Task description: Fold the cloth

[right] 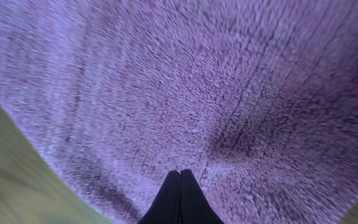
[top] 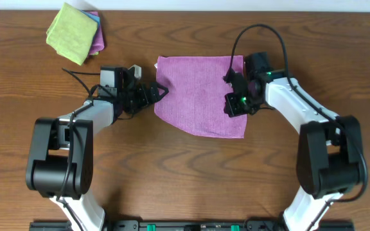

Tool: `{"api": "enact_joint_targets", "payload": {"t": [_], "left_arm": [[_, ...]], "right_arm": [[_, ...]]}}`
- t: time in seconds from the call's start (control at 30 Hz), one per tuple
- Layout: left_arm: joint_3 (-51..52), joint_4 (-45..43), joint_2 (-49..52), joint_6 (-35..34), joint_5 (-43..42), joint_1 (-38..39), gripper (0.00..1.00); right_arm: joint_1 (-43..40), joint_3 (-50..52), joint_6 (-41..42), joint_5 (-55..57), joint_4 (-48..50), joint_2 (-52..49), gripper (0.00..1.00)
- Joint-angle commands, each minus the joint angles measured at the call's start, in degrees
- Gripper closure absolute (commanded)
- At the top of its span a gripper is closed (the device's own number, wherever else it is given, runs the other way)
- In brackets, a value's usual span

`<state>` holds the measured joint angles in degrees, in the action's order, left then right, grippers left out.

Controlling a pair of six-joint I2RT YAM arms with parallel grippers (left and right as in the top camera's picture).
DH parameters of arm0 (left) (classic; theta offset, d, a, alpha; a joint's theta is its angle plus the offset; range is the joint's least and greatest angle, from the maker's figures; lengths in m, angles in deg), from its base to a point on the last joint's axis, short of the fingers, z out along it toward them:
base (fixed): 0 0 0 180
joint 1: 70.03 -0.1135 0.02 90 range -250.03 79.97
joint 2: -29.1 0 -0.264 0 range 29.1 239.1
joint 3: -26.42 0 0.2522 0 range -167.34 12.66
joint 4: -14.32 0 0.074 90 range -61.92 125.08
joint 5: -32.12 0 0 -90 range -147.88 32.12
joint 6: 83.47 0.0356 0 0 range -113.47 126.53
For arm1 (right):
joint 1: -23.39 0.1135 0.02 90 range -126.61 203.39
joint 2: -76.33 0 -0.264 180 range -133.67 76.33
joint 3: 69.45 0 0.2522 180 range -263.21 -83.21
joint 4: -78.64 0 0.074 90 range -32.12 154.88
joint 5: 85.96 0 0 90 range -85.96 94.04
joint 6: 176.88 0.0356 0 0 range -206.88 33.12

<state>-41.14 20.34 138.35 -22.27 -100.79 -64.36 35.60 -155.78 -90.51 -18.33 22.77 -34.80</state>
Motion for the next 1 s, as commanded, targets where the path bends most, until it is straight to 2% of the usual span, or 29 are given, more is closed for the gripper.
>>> {"api": "enact_joint_targets", "payload": {"t": [0.0,0.33,0.97], "left_arm": [[0.46,-1.18,3.63,-3.04,-2.38,0.15,0.04],[0.46,-1.92,4.85,-3.82,-12.02,1.25,0.05],[0.44,4.50,4.74,-3.23,-25.94,2.03,0.04]], "right_arm": [[-0.20,0.39,-1.16,0.55,0.37,-1.86,0.99],[-0.50,0.39,-0.59,1.18,2.38,-4.59,0.99],[-5.46,0.39,0.39,2.89,8.09,-4.61,0.99]]}}
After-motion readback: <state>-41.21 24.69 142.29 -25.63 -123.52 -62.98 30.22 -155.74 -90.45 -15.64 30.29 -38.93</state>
